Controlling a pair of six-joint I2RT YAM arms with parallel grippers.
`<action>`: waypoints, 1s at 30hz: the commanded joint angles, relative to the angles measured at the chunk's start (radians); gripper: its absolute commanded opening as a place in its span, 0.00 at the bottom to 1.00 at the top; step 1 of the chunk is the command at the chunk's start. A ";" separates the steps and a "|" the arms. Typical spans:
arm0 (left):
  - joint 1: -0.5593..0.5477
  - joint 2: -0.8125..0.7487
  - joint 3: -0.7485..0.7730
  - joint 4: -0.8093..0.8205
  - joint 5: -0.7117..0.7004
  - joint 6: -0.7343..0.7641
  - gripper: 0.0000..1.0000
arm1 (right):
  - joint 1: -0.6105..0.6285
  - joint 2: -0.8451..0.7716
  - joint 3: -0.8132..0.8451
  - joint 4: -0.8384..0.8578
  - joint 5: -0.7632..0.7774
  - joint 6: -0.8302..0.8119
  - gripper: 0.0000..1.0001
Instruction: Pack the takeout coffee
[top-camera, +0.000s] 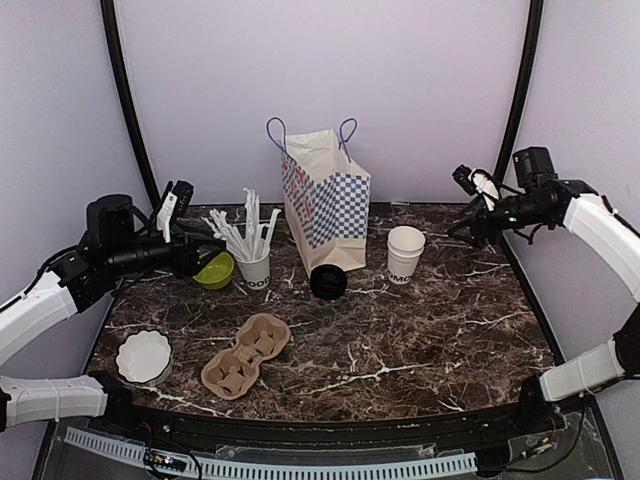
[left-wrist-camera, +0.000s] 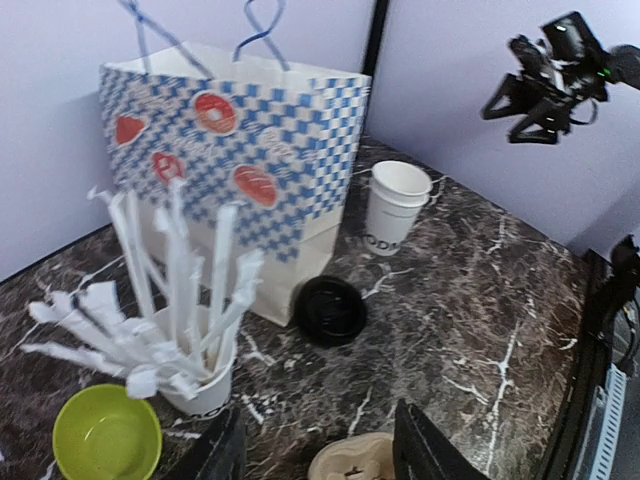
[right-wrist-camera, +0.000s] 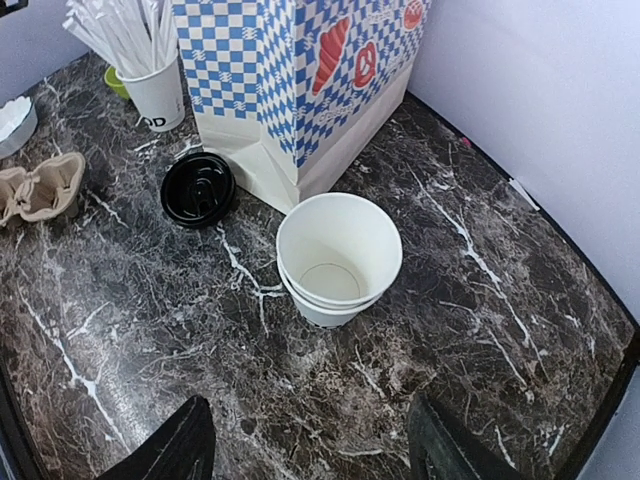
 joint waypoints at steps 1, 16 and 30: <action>-0.091 -0.007 0.047 0.070 0.187 0.073 0.52 | 0.086 0.090 0.128 -0.065 0.106 -0.063 0.64; -0.374 0.255 0.114 0.167 0.141 0.125 0.58 | 0.267 0.493 0.407 -0.174 0.312 -0.037 0.46; -0.401 0.300 0.104 0.201 0.136 0.123 0.58 | 0.306 0.597 0.457 -0.239 0.309 -0.067 0.35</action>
